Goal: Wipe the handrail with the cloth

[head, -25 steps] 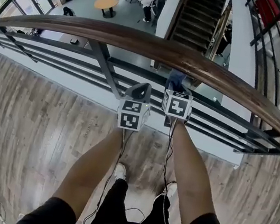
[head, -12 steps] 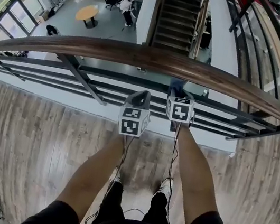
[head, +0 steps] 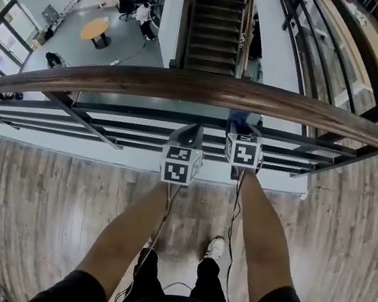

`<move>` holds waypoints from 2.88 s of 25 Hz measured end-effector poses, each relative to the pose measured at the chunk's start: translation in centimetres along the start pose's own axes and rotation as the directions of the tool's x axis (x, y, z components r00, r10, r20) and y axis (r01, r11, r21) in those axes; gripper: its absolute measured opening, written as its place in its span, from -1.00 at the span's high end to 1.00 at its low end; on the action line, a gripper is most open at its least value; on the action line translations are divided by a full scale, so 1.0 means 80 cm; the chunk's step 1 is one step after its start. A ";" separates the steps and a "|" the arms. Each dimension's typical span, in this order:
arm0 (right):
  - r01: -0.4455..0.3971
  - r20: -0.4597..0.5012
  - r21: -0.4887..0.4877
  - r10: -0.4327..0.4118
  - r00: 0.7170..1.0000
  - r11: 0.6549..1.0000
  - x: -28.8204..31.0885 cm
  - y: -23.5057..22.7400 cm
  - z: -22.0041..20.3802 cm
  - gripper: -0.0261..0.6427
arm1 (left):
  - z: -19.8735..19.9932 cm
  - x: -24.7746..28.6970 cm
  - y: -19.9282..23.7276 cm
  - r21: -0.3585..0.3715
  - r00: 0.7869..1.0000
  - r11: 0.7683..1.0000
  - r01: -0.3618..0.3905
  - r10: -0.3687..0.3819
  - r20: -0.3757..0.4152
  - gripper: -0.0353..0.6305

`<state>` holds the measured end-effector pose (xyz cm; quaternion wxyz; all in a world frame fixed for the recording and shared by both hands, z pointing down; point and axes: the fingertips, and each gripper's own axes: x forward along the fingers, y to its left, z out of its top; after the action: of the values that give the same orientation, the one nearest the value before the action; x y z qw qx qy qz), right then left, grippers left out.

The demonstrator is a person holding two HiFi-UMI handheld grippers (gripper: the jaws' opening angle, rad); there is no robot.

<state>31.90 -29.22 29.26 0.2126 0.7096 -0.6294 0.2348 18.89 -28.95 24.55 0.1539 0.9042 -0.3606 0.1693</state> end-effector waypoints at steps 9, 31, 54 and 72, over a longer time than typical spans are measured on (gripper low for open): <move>0.038 0.005 0.045 -0.038 0.999 0.998 -0.025 -0.130 -0.018 0.68 | 0.009 0.074 -0.128 0.023 0.998 0.998 0.067 -0.066 -0.022 0.88; 0.245 -0.021 0.118 -0.245 0.969 0.962 -0.114 -0.480 -0.087 0.68 | 0.000 0.205 -0.417 0.081 0.971 0.968 0.237 -0.233 -0.057 0.88; 0.437 -0.067 0.132 -0.432 0.899 0.890 -0.153 -0.655 -0.115 0.68 | -0.003 0.246 -0.516 0.084 0.942 0.939 0.334 -0.328 -0.074 0.88; 0.320 0.152 0.147 -0.341 0.928 0.936 -0.150 -0.501 -0.082 0.68 | -0.034 0.154 -0.311 0.124 0.969 0.963 0.240 -0.245 0.028 0.88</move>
<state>70.12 -11.11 27.06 0.1502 0.8347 -0.5019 0.1696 44.33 -18.02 28.28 0.1113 0.9526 -0.2398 0.1507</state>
